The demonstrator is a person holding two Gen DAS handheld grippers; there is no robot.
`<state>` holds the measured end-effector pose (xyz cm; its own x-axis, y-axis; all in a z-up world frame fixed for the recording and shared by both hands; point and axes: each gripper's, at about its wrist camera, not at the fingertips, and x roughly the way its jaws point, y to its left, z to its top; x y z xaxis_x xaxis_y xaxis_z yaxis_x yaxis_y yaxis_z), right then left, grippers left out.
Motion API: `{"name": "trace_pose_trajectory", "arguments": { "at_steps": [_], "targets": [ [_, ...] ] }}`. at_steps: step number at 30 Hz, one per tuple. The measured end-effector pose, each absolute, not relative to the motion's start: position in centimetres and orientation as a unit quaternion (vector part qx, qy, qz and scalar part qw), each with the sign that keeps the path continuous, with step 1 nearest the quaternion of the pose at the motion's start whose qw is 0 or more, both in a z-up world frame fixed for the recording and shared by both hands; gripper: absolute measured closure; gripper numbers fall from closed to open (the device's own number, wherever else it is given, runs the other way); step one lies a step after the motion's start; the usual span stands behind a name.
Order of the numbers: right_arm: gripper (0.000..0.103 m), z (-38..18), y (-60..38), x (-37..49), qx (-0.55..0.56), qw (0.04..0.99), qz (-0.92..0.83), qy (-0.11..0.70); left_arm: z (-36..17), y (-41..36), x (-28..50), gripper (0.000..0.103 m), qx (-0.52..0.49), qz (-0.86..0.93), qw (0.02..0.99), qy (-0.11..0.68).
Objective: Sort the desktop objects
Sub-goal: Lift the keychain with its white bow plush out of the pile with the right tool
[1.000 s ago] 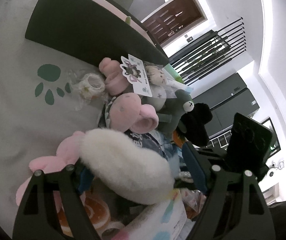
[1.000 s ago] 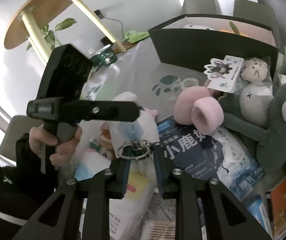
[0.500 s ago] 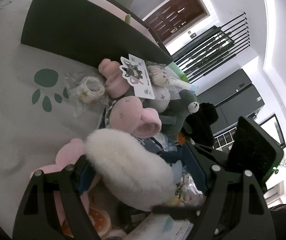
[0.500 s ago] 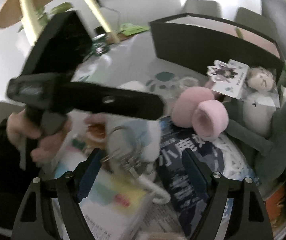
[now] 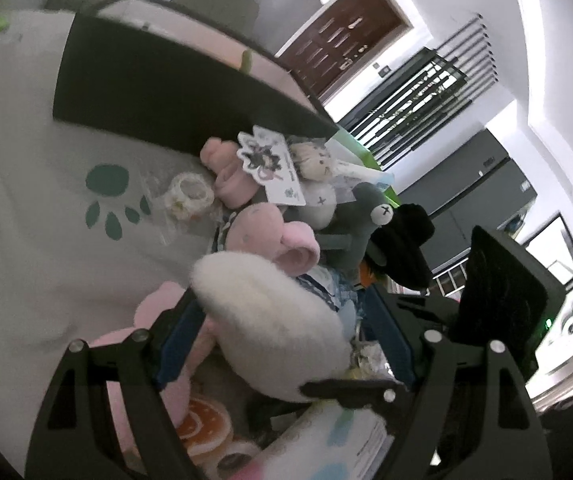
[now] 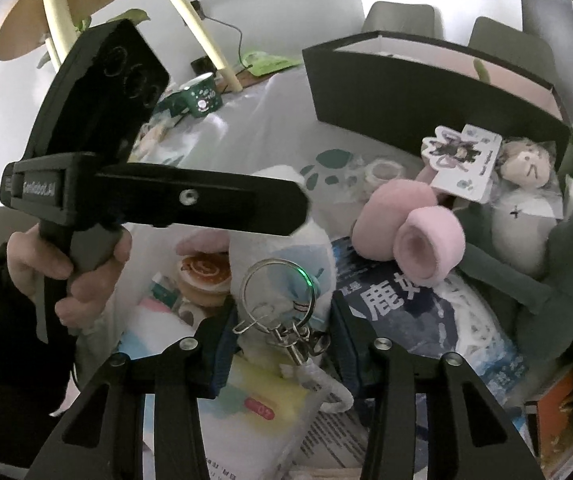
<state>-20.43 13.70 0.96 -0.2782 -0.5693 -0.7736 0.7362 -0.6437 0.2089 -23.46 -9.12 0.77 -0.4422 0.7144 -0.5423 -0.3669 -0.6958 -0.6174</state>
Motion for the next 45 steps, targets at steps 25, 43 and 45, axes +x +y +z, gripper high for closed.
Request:
{"name": "trace_pose_trajectory", "arguments": {
  "at_steps": [25, 43, 45],
  "targets": [
    [0.064, 1.3, 14.3, -21.2, 0.437, 0.423, -0.786, 0.108, 2.8, -3.1, -22.1, 0.02, -0.437, 0.801, 0.397, 0.095],
    [0.058, -2.1, 12.3, -21.5, 0.475, 0.405, -0.773, 0.115, 0.2, -3.3, -23.6, 0.027, -0.462, 0.798, 0.381, 0.06],
    [0.059, -1.7, 12.3, -21.4, 0.469, 0.402, -0.778, 0.113, 0.8, -3.6, -23.7, 0.027, -0.46, 0.801, 0.38, 0.05]
  ]
}}
